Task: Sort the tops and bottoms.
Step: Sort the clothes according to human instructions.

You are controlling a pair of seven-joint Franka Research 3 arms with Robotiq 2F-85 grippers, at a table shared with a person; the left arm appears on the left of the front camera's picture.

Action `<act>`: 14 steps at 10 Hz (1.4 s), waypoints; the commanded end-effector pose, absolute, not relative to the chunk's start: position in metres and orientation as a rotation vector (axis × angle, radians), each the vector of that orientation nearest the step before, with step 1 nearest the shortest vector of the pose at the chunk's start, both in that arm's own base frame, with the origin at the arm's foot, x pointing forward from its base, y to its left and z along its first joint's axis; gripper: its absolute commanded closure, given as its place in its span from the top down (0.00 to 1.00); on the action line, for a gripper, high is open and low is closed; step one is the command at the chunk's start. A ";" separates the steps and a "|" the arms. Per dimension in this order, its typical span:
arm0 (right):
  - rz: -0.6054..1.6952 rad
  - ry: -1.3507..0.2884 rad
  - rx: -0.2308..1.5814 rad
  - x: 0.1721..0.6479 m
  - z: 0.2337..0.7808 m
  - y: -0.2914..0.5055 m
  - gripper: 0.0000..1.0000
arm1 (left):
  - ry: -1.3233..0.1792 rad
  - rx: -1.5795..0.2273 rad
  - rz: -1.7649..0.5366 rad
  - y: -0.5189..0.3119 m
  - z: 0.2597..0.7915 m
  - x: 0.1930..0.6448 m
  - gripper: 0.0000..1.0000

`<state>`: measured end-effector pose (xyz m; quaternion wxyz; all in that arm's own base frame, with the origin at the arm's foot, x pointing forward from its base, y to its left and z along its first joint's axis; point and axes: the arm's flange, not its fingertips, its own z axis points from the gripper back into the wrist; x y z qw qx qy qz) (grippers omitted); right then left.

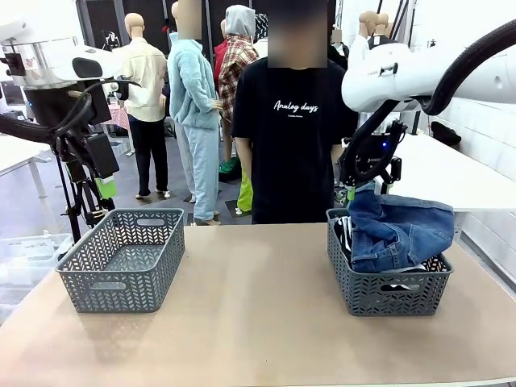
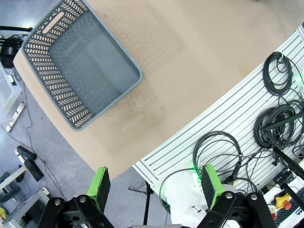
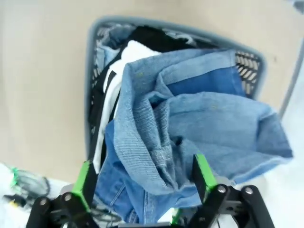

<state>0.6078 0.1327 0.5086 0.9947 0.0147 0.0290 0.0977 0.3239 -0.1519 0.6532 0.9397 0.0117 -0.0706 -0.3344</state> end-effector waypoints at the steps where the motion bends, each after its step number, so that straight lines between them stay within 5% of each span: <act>1: 0.146 -0.009 -0.012 0.596 0.512 0.128 1.00 | -0.147 0.015 -0.702 -0.150 0.655 0.324 1.00; 14: 0.162 -0.007 0.019 0.602 0.528 0.128 1.00 | -0.147 0.015 -0.702 -0.150 0.655 0.324 1.00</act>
